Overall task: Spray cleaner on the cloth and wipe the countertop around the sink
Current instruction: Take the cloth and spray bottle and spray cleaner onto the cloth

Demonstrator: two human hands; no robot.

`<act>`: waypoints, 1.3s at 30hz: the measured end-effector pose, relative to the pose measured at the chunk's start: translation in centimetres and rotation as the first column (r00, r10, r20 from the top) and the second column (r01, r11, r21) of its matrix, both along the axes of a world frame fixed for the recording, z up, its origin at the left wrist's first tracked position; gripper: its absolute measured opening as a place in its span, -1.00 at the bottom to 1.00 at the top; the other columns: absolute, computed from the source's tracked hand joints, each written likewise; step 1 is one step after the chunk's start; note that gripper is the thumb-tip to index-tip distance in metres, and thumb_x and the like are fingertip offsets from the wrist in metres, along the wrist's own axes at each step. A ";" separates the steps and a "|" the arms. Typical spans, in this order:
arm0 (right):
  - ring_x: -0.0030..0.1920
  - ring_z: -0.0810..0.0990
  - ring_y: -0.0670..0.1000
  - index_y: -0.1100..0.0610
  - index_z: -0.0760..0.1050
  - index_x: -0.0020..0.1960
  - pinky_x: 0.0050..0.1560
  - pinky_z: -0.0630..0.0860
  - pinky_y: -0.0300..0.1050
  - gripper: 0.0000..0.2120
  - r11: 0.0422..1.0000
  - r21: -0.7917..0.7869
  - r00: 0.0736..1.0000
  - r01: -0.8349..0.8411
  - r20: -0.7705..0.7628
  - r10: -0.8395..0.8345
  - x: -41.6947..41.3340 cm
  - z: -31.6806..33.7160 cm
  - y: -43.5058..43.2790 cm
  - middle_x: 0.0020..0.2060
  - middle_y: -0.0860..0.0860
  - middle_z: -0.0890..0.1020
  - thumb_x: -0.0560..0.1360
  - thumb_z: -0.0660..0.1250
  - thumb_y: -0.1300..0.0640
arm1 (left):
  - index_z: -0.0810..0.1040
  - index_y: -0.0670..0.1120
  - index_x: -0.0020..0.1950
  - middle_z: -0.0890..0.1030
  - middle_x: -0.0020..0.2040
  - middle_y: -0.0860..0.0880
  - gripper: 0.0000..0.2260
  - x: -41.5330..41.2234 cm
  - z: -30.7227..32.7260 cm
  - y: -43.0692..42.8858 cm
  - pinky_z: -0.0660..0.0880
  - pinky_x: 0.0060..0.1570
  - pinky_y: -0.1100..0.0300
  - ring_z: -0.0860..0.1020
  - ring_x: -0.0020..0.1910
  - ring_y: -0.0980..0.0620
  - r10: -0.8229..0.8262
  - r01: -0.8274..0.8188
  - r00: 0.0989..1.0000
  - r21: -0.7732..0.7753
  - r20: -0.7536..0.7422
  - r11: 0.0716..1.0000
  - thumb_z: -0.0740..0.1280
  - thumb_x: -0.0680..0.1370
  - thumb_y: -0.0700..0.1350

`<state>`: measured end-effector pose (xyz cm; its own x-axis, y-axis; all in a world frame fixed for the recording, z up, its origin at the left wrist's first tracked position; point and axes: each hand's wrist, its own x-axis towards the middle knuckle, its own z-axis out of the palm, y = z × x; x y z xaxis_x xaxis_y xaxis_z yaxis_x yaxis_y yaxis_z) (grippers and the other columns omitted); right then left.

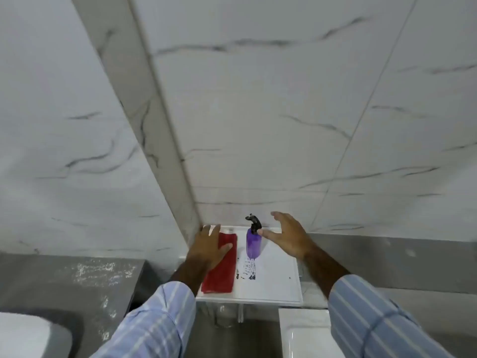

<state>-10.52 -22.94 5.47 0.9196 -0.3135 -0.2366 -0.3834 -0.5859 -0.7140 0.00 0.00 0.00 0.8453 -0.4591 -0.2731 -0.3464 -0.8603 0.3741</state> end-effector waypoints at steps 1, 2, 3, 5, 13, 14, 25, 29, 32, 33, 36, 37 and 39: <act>0.54 0.37 0.09 0.11 0.28 0.61 0.48 0.29 -0.08 -0.20 0.999 0.035 1.000 0.007 0.000 -0.007 0.4 -1.3 0.2 0.56 0.09 0.39 0.51 0.50 -0.16 | 0.17 -0.10 0.67 0.26 0.64 -0.22 -0.29 0.0 -1.4 -0.2 0.20 0.62 -0.06 0.22 0.63 -0.22 0.001 -0.001 1.000 0.022 -0.010 1.000 0.30 0.64 0.22; 0.54 0.37 0.08 0.11 0.28 0.61 0.47 0.28 -0.11 -0.20 0.998 0.060 1.000 0.012 0.007 -0.012 0.9 -2.3 0.4 0.57 0.08 0.39 0.50 0.52 -0.12 | 0.17 -0.10 0.67 0.29 0.63 -0.22 -0.27 0.2 -2.6 -0.5 0.23 0.61 -0.07 0.25 0.61 -0.23 0.015 -0.014 1.000 0.035 -0.017 0.999 0.31 0.62 0.23; 0.54 0.37 0.07 0.10 0.29 0.61 0.45 0.27 -0.14 -0.19 0.996 0.086 1.000 0.017 0.009 -0.018 1.3 -3.9 0.7 0.56 0.06 0.40 0.48 0.55 -0.09 | 0.14 -0.09 0.67 0.28 0.63 -0.21 -0.23 0.2 -4.2 -0.7 0.25 0.60 -0.09 0.27 0.60 -0.23 0.043 -0.041 0.998 0.057 -0.046 0.998 0.32 0.60 0.26; 0.51 0.41 0.07 0.10 0.34 0.58 0.40 0.28 -0.19 -0.19 0.986 0.154 0.998 0.057 0.031 -0.062 2.1 -6.7 1.3 0.52 0.05 0.46 0.43 0.60 -0.04 | 0.01 -0.06 0.70 0.14 0.68 -0.20 -0.09 -0.1 -6.5 -1.3 0.26 0.59 -0.18 0.20 0.62 -0.27 0.099 -0.085 0.988 0.122 -0.114 0.989 0.32 0.55 0.37; 0.26 0.60 0.06 0.10 0.47 0.41 0.16 0.41 -0.34 -0.43 0.945 0.311 0.978 0.103 0.143 -0.154 4.3 -12.5 2.7 0.25 0.03 0.65 0.47 0.58 0.07 | -0.04 -0.01 0.70 -0.09 0.71 -0.17 -0.15 -1.3 -11.1 -4.2 0.30 0.49 -0.37 0.06 0.63 -0.34 0.236 -0.198 0.960 0.235 -0.148 0.952 0.39 0.59 0.17; 0.24 0.60 0.03 0.07 0.47 0.40 0.15 0.41 -0.37 -0.44 0.946 0.311 0.977 0.089 0.157 -0.143 4.3 -12.4 2.6 0.24 0.02 0.66 0.46 0.58 0.05 | -0.01 -0.02 0.69 -0.08 0.70 -0.18 -0.19 -1.4 -11.1 -4.4 0.34 0.49 -0.34 0.10 0.61 -0.33 0.247 -0.213 0.958 0.216 -0.144 0.953 0.39 0.60 0.11; -0.10 0.68 0.03 0.03 0.52 0.10 -0.12 0.65 -0.05 -0.59 0.855 0.506 0.949 0.113 0.199 -0.243 2.5 -5.3 0.1 -0.02 -0.10 0.72 0.29 0.50 0.21 | 0.62 -0.12 0.28 0.67 0.20 -0.19 -0.28 0.7 -8.9 -1.8 0.66 0.22 -0.12 0.68 0.11 -0.20 0.462 -0.636 0.746 -0.308 -0.479 0.707 0.35 0.44 0.46; -0.20 0.67 0.01 -0.08 0.51 0.26 -0.18 0.62 -0.06 -0.42 0.862 0.507 0.979 0.011 0.171 -0.114 1.7 -0.6 0.0 -0.04 -0.03 0.74 0.30 0.46 0.29 | 0.50 -0.47 0.27 0.59 0.09 -0.43 -0.42 0.3 -4.1 0.1 0.70 -0.15 -0.06 0.67 -0.10 -0.31 -0.005 -0.916 0.339 -0.331 -0.941 0.228 0.19 0.55 0.03; -0.27 0.66 0.07 -0.14 0.57 0.29 -0.13 0.62 0.00 -0.45 0.831 0.555 0.988 -0.047 0.147 -0.043 1.3 2.1 0.7 -0.17 0.04 0.70 0.36 0.53 0.19 | 0.44 -0.38 0.33 0.63 -0.06 -0.37 -0.51 -0.7 -0.6 0.7 0.68 -0.30 0.01 0.66 -0.27 -0.24 -0.344 -0.980 0.168 -0.193 -0.924 0.042 0.25 0.51 -0.09; -0.29 0.65 0.07 -0.13 0.59 0.26 -0.15 0.61 -0.02 -0.50 0.826 0.563 0.991 -0.043 0.126 -0.034 1.1 3.1 1.1 -0.19 0.04 0.68 0.36 0.57 0.14 | 0.43 -0.30 0.38 0.62 -0.04 -0.34 -0.43 -1.1 0.5 0.7 0.69 -0.23 -0.01 0.65 -0.23 -0.24 -0.382 -0.982 0.163 -0.187 -0.909 0.025 0.39 0.41 -0.12; -0.36 0.62 0.10 0.02 0.64 0.08 -0.28 0.58 -0.08 -0.71 0.810 0.585 0.999 -0.029 0.055 -0.003 0.7 5.3 2.4 -0.22 0.06 0.66 0.41 0.61 0.05 | 0.41 -0.22 0.45 0.59 0.16 -0.36 -0.29 -1.9 2.7 0.4 0.67 0.08 -0.15 0.62 0.04 -0.31 -0.522 -0.979 0.184 -0.200 -0.833 -0.026 0.47 0.31 -0.15; -0.38 0.60 0.11 0.05 0.64 0.00 -0.33 0.56 -0.09 -0.77 0.798 0.601 0.999 -0.025 0.032 0.008 0.5 6.0 2.8 -0.21 0.09 0.65 0.41 0.62 0.06 | 0.42 -0.20 0.46 0.58 0.21 -0.37 -0.35 -2.3 3.5 0.3 0.64 0.15 -0.20 0.61 0.10 -0.33 -0.552 -0.976 0.201 -0.214 -0.809 -0.041 0.40 0.37 -0.11; -0.41 0.56 0.12 0.04 0.66 -0.12 -0.38 0.53 -0.11 -0.84 0.777 0.629 1.000 -0.014 -0.010 0.027 0.3 6.9 3.6 -0.19 0.11 0.65 0.40 0.63 0.05 | 0.46 -0.17 0.44 0.58 0.25 -0.36 -0.43 -3.0 4.2 0.0 0.62 0.19 -0.24 0.60 0.14 -0.34 -0.587 -0.971 0.229 -0.223 -0.776 -0.084 0.32 0.43 -0.05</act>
